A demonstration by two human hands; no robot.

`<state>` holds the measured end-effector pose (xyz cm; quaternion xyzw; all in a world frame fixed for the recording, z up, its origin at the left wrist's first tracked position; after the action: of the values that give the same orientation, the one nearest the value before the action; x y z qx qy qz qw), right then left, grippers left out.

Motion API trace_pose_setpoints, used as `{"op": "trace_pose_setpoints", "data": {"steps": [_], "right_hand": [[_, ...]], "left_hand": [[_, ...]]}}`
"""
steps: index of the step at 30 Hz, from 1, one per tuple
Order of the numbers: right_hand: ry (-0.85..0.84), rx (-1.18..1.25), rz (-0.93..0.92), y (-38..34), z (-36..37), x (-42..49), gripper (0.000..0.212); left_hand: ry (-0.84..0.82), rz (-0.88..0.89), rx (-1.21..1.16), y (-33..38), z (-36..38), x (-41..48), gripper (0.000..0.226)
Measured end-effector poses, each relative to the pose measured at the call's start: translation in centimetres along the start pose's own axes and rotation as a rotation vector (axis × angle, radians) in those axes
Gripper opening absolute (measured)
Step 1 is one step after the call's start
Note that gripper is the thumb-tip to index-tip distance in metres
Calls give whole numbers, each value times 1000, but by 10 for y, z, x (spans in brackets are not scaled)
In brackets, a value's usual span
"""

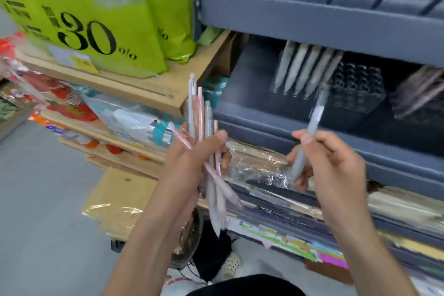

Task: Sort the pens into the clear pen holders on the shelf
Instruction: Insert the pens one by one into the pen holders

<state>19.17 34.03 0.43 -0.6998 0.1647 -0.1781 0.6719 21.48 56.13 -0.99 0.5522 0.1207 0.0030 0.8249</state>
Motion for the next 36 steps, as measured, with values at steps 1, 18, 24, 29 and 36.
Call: {"op": "trace_pose_setpoints", "data": {"steps": [1, 18, 24, 29, 36], "right_hand": [[52, -6, 4, 0, -9, 2, 26], [417, 78, -108, -28, -77, -2, 17], [416, 92, -174, -51, -72, 38, 18], [414, 179, -159, -60, -63, 69, 24], [329, 41, -210, -69, -48, 96, 20]], "left_hand": [[-35, -17, 12, -1, 9, 6, 18], [-344, -252, 61, -16, 83, 37, 32], [-373, -226, 101, -18, 82, 39, 26], [-343, -227, 87, -19, 80, 44, 16], [-381, -264, 45, -21, 81, 41, 10]]}}
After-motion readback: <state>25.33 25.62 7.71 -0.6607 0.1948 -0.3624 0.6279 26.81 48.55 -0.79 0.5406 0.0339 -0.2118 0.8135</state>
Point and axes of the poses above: each hand's wrist, its own x-axis towards the middle knuckle, its own z-axis out of the palm, y = z × x, the point moved 10 cm from there along x, towards the middle knuckle, and after that the axes turned 13 degrees about y, right-handed, at the moved point
